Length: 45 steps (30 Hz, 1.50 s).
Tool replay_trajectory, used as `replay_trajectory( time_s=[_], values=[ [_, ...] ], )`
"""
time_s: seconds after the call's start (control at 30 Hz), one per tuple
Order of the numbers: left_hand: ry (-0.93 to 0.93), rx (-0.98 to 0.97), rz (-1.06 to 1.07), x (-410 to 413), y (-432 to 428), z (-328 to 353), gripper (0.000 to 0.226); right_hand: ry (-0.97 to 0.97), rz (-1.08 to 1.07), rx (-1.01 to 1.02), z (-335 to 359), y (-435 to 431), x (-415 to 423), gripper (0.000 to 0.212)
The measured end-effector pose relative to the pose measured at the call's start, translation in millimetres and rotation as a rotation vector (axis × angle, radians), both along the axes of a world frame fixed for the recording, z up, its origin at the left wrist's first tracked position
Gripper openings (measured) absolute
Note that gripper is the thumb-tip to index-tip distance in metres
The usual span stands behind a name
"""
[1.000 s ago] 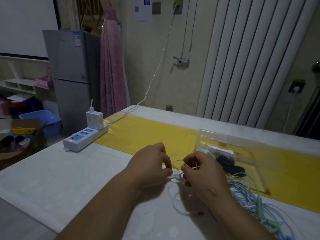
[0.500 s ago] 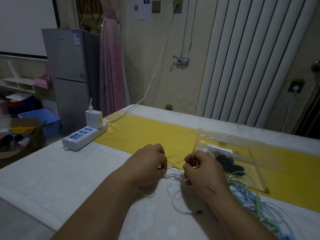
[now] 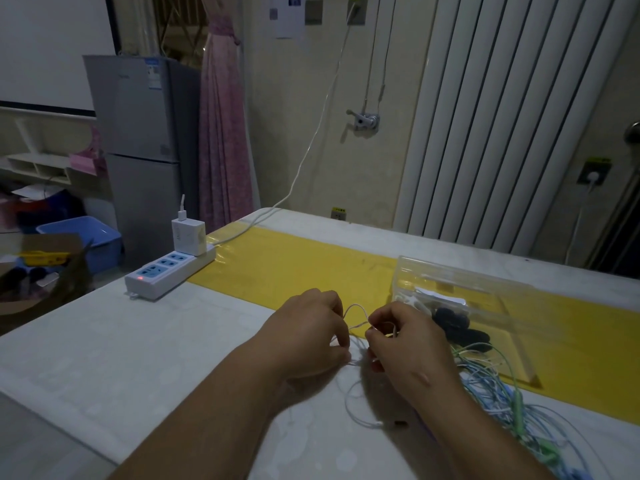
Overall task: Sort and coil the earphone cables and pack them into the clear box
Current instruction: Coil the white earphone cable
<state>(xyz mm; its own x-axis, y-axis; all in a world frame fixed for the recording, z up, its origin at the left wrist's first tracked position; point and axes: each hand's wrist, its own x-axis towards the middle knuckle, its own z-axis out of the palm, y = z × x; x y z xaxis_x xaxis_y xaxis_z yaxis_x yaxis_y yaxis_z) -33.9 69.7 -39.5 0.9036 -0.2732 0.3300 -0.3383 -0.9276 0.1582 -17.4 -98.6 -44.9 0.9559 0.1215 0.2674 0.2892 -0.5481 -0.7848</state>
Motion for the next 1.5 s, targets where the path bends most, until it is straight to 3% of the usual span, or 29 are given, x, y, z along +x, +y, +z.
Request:
replay_trajectory(
  time_s=[0.27, 0.47, 0.73, 0.83, 1.03, 1.2, 1.37, 1.5],
  values=[
    [-0.038, 0.091, -0.051, 5.4, -0.1, -5.3, 0.011, 0.002, -0.016, 0.005, -1.3, 0.7, -0.3, 0.019],
    [-0.003, 0.019, -0.090, 2.2, -2.1, -4.8, 0.016, -0.003, -0.017, 0.006, -0.8, 1.2, -1.4, 0.020],
    [-0.134, 0.103, -0.092, 7.0, -4.3, -9.2, 0.009, 0.010, -0.027, 0.054, 1.4, 0.9, -4.3, 0.018],
    [0.000, -0.225, 0.010, 10.3, 10.1, -3.8, 0.006, 0.025, -0.016, 0.103, 5.2, 0.6, -5.6, 0.016],
    [0.005, -0.910, 0.120, 6.1, 18.4, 11.6, 0.013, 0.173, 0.020, 0.307, 10.2, 3.6, -9.7, 0.018],
    [0.030, -1.301, 0.073, 2.2, 20.2, 20.9, 0.012, 0.101, 0.048, 0.187, 14.0, 0.3, -12.1, 0.012],
    [0.092, -1.353, 0.121, 1.5, 19.8, 22.5, 0.010, 0.071, 0.046, 0.087, 12.2, 0.6, -10.1, 0.030],
    [0.128, -1.340, 0.075, 1.8, 21.7, 21.9, 0.019, 0.120, 0.016, 0.265, 12.6, 2.3, -8.1, 0.023]
  ],
)
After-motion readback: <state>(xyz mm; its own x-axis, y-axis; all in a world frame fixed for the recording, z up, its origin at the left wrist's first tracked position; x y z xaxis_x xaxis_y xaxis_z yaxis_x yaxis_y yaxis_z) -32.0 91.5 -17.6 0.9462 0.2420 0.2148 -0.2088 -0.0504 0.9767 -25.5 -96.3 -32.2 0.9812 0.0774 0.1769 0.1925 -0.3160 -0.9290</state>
